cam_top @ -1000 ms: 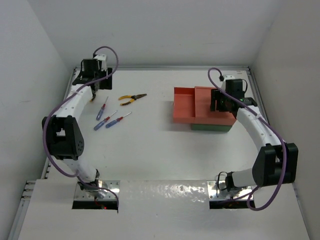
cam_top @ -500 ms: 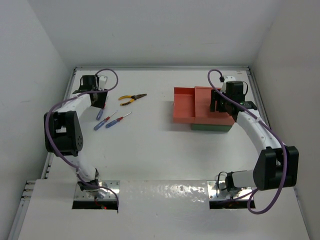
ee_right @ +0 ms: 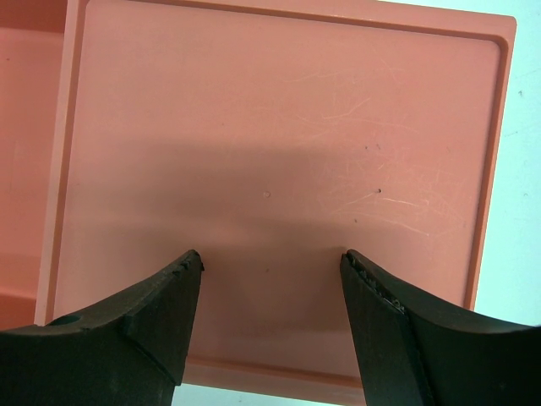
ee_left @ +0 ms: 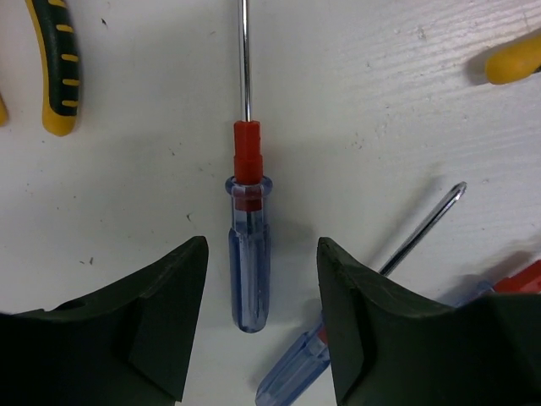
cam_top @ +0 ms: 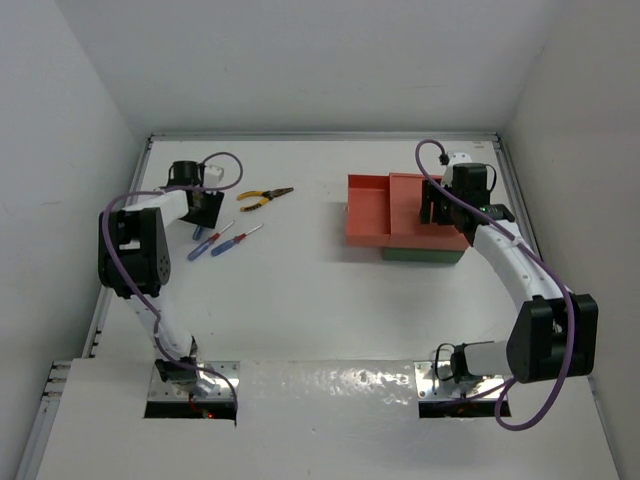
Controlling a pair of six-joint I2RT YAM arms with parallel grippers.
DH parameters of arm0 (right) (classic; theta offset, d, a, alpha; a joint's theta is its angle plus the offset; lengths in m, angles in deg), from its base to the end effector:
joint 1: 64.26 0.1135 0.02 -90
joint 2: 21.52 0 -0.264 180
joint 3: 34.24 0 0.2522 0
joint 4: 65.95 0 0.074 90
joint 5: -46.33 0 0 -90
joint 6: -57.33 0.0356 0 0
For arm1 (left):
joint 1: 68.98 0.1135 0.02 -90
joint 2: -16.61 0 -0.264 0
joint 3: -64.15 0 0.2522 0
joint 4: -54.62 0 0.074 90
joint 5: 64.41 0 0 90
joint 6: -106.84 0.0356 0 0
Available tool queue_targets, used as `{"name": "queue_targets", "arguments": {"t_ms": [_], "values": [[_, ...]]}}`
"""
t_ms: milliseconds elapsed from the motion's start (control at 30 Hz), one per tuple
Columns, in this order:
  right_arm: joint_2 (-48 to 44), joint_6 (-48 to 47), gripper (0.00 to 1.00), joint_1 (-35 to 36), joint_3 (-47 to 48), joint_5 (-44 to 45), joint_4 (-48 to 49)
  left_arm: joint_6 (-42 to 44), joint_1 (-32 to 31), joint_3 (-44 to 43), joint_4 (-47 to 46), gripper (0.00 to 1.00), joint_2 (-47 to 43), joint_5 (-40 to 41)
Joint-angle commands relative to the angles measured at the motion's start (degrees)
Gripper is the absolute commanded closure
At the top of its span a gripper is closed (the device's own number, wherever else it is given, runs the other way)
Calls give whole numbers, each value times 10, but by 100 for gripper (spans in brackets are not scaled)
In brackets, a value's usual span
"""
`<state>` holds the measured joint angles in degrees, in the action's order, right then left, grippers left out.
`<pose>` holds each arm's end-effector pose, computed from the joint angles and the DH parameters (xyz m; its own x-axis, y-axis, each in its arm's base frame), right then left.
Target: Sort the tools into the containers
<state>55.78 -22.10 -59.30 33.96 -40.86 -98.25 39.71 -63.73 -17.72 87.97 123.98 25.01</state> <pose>0.2922 0.0236 0.2587 -0.6568 0.1269 -0.7433 0.0720 0.9918 0.1057 0.3816 0.0347 0.1631 -0.8188 0.3150 -0.4800 0.2517 0.9484 0.1931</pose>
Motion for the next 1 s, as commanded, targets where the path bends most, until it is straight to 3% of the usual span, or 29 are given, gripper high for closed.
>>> {"name": "queue_targets", "arguments": {"t_ms": [0, 100, 167, 233, 300, 400, 633, 800, 967], "values": [[15, 6, 33, 1, -27, -14, -79, 0, 5, 0, -25, 49, 13, 22], [15, 5, 33, 1, -24, -14, -81, -6, 5, 0, -28, 59, 21, 22], [15, 5, 33, 1, -24, -9, -84, -12, 5, -3, -28, 75, 25, 15], [15, 4, 33, 1, -24, -5, -86, -23, 5, -10, -22, 82, 33, 9], [13, 2, 33, 1, -26, -6, -88, -33, 5, -20, -16, 83, 41, 8], [10, 2, 33, 0, -28, -11, -86, -55, 5, -37, 6, 100, 43, 8], [10, 2, 33, 1, -27, -10, -86, -132, 6, -83, 32, 100, 21, 8], [10, 3, 33, 1, -24, -10, -88, -222, 5, -128, 35, 100, -37, -52], [12, 6, 33, 1, -23, -9, -86, -294, -58, -179, 47, 100, -100, -86]]}}
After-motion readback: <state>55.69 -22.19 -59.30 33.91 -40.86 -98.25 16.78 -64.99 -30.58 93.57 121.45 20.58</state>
